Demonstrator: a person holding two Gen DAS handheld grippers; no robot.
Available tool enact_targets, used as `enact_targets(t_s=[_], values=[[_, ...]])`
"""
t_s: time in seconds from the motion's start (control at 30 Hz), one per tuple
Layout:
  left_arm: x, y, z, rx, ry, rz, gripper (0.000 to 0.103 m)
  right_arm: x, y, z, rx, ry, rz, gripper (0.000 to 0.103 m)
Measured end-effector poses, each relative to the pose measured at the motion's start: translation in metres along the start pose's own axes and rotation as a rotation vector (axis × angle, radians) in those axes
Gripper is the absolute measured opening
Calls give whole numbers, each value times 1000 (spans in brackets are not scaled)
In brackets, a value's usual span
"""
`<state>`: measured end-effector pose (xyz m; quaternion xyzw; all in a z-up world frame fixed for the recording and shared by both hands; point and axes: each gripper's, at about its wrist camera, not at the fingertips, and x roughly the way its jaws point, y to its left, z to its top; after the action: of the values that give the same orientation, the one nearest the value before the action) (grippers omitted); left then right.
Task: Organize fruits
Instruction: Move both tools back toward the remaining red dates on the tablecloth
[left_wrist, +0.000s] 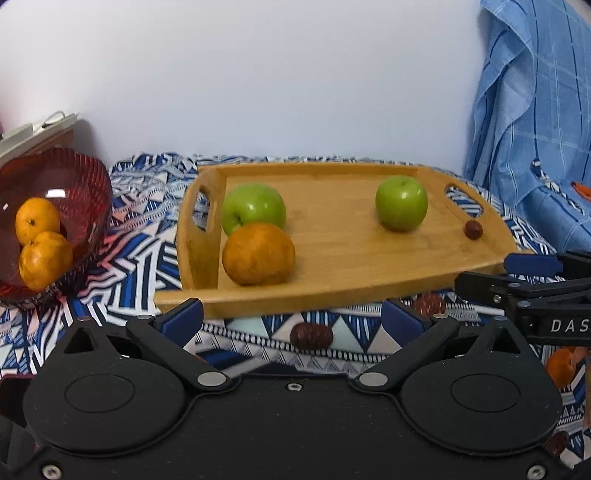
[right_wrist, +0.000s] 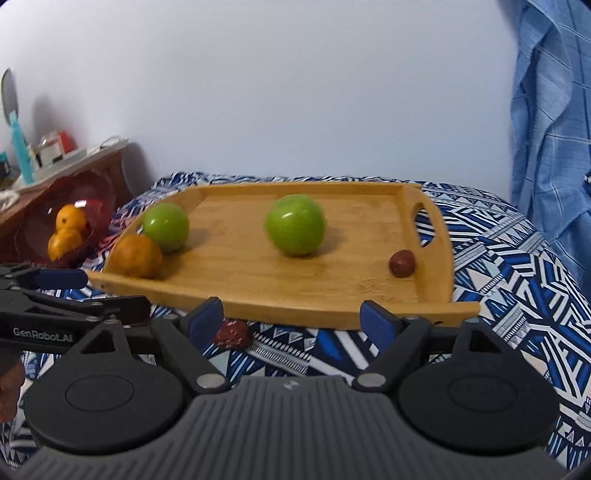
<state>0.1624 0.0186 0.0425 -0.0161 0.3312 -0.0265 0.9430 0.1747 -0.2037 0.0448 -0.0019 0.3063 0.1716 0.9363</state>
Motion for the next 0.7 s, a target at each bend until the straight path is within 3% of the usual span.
enact_targets(t_s=[0.27,0.63,0.7], values=[[6,4,-7,-25,28,22,103,2,20,-7,-108,21,60,90],[10,2,-10,14,26,44,98,13,25,-10,-100,58,81,81],[11,1,-10,20,25,43,92,15,25,-11,-98,63,87,79]])
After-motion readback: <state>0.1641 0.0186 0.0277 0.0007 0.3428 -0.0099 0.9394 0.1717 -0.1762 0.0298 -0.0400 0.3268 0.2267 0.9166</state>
